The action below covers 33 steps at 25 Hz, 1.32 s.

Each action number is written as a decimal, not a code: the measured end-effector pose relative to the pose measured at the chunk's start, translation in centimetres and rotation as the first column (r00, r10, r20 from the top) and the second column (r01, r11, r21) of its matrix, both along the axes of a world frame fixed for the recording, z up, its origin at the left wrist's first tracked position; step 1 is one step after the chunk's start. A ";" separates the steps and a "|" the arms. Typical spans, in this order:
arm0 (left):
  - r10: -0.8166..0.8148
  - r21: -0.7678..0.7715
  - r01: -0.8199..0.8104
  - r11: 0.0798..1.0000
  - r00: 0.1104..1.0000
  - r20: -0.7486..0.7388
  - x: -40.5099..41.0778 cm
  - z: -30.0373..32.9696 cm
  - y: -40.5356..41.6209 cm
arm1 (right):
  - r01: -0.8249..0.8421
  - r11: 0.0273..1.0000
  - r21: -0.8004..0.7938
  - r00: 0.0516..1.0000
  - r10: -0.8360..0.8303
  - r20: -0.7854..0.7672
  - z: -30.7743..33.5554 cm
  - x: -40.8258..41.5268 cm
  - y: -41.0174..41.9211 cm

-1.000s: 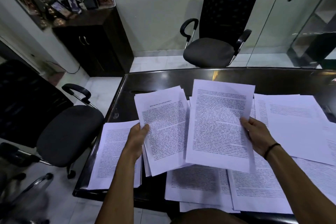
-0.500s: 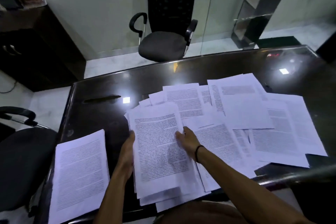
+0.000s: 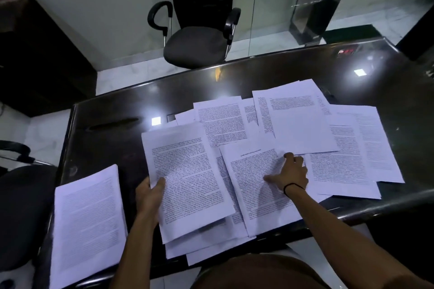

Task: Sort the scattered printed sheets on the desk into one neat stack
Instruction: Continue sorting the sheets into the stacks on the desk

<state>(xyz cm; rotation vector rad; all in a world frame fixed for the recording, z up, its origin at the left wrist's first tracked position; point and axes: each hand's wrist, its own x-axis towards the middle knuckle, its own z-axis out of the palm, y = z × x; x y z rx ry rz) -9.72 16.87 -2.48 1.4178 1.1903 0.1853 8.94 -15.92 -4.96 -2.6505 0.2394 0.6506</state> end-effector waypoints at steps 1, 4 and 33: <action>0.014 0.006 -0.014 1.000 1.000 -0.001 -0.1 0.1 -0.2 | 0.007 1.000 0.020 1.000 -0.007 0.009 -0.3 0.2 -0.4; 0.037 0.054 -0.036 0.998 0.999 -0.013 -0.1 0.3 -1.1 | -0.021 0.996 0.086 0.999 0.019 0.032 -0.6 1.0 -1.1; -0.146 0.078 0.148 0.986 0.989 -0.031 16.8 3.2 -15.3 | -0.071 0.971 0.228 0.985 0.032 0.168 0.4 17.0 -6.5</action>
